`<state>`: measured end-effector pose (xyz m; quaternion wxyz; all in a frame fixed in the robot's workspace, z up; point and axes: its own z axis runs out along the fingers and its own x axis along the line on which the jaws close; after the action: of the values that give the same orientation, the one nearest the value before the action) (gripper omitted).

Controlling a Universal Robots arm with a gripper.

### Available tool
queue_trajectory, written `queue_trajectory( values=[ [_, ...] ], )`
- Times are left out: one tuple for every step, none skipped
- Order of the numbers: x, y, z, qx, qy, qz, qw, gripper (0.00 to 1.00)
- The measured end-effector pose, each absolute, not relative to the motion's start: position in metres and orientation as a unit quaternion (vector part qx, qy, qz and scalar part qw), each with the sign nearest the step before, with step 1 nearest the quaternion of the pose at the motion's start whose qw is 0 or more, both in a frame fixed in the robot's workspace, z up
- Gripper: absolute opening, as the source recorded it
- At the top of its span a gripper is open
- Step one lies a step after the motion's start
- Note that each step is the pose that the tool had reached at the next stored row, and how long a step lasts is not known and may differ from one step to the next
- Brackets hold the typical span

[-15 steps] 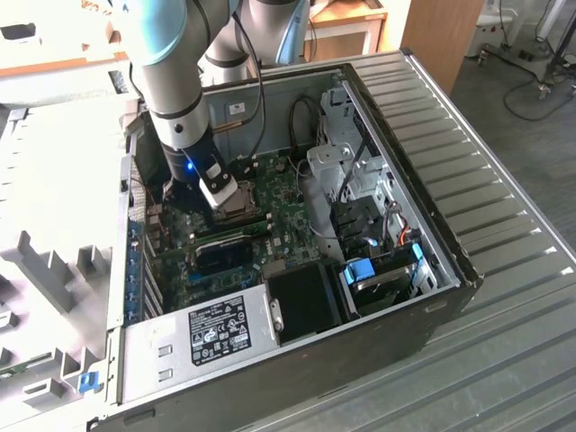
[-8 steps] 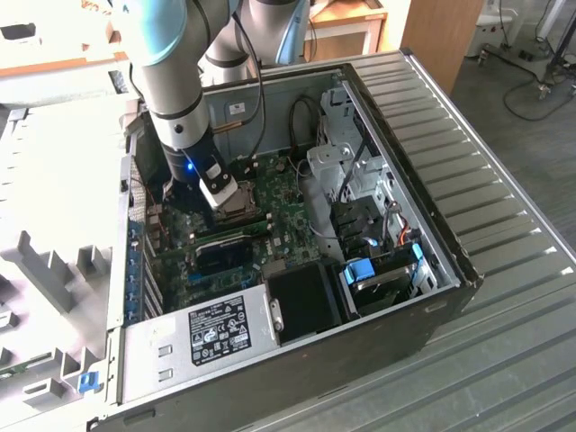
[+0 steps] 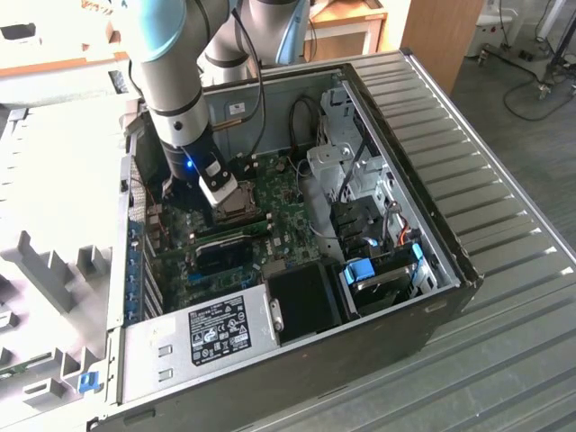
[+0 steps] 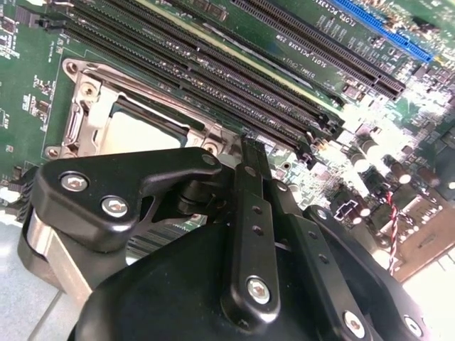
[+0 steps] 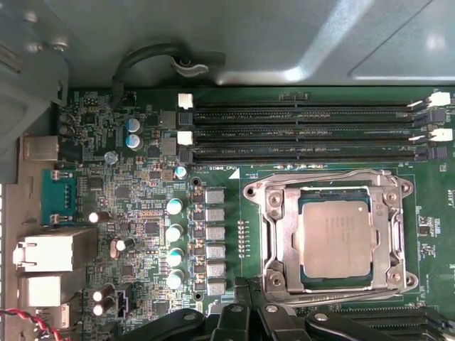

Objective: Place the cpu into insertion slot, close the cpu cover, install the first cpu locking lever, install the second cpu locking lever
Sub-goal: 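Install the second cpu locking lever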

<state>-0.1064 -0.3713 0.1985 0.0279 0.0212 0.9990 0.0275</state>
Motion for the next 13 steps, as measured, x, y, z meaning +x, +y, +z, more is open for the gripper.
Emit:
queue_trajectory(
  values=[
    [-0.106,-0.371,0.199,0.021,0.999,0.027,0.028,0.11],
    [-0.106,-0.371,0.2,0.021,0.999,0.027,0.028,0.11],
    [-0.106,-0.371,0.201,0.021,0.999,0.027,0.028,0.11],
    [-0.106,-0.371,0.203,0.021,0.999,0.027,0.028,0.11],
    [-0.106,-0.371,0.205,0.021,0.999,0.027,0.028,0.11],
    [-0.106,-0.371,0.207,0.021,0.999,0.027,0.028,0.11],
    [-0.106,-0.371,0.209,0.021,0.999,0.027,0.028,0.11],
    [-0.106,-0.371,0.211,0.021,0.999,0.027,0.028,0.11],
    [-0.106,-0.371,0.213,0.021,0.999,0.027,0.028,0.11],
    [-0.106,-0.371,0.215,0.021,0.999,0.027,0.028,0.11],
    [-0.106,-0.371,0.216,0.021,0.999,0.027,0.028,0.11],
    [-0.106,-0.371,0.216,0.021,0.999,0.027,0.028,0.11],
    [-0.106,-0.371,0.216,0.021,0.999,0.028,0.028,0.11]
  ],
)
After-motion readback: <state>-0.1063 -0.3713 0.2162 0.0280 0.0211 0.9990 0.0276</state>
